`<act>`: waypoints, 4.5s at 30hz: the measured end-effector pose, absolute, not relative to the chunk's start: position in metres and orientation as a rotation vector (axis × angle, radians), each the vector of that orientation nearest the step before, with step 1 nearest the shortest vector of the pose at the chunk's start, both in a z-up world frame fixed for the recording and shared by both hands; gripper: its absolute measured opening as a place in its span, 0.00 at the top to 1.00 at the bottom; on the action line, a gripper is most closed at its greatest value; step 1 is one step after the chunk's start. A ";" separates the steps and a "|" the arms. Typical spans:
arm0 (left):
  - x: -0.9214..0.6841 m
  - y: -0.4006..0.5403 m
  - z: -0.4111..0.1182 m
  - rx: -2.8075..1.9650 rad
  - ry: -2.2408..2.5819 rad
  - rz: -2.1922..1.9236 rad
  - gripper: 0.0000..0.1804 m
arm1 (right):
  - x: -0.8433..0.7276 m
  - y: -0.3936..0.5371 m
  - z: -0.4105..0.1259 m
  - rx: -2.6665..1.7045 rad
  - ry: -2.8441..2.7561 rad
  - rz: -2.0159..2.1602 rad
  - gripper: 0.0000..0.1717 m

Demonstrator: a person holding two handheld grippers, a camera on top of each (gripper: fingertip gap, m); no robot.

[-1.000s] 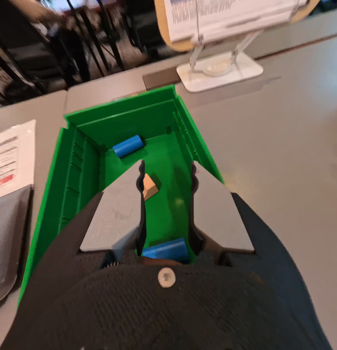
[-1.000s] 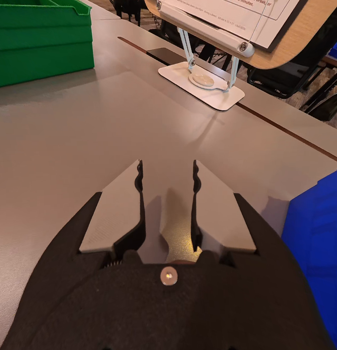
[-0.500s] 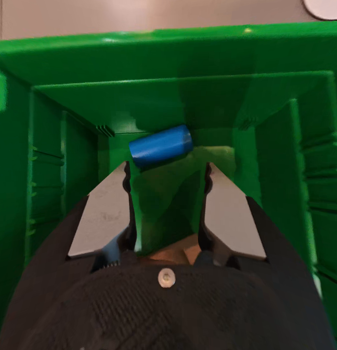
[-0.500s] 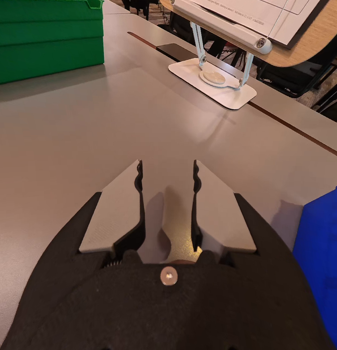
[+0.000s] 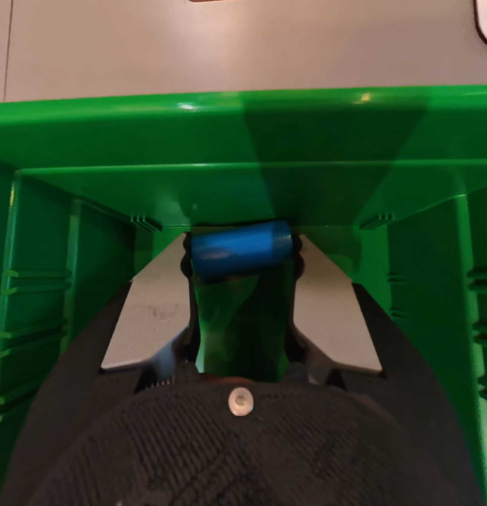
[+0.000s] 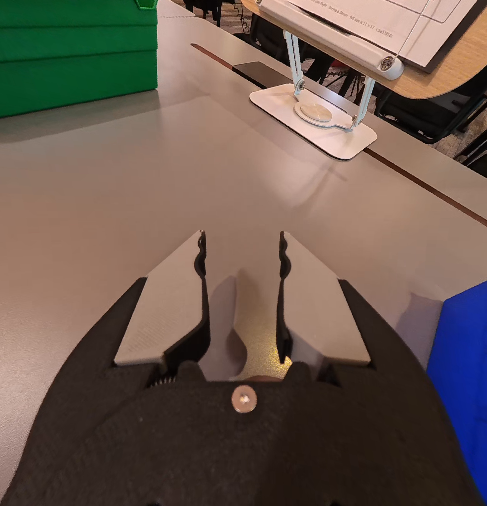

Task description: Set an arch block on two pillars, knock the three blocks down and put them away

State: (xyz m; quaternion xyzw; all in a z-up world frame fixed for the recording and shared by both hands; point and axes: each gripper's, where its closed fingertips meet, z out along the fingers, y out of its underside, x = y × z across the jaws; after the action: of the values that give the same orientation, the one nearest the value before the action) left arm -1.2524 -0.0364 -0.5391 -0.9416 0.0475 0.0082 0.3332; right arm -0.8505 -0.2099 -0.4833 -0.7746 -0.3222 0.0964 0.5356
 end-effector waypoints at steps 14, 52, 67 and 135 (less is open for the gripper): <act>-1.230 -0.074 -0.492 -2.288 0.235 -0.292 0.59 | -0.855 -0.213 -0.488 -1.850 -0.801 0.222 0.70; -0.915 -0.292 -0.446 -1.820 0.769 -1.208 0.60 | -0.925 -0.283 -0.447 -1.397 -1.134 0.338 0.61; -0.907 -0.300 -0.444 -1.810 0.719 -1.442 0.60 | -0.936 -0.292 -0.451 -1.357 -1.191 0.319 0.63; -0.941 -0.314 -0.397 -1.707 0.777 -1.414 0.64 | -0.887 -0.225 -0.519 -2.023 -0.849 0.425 0.78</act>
State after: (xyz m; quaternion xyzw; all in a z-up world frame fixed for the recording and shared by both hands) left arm -0.9412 -0.3143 -0.3967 -0.6704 0.3050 -0.5553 0.3863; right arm -0.8868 -0.2254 -0.5185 -0.8137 -0.3416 0.1708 0.4382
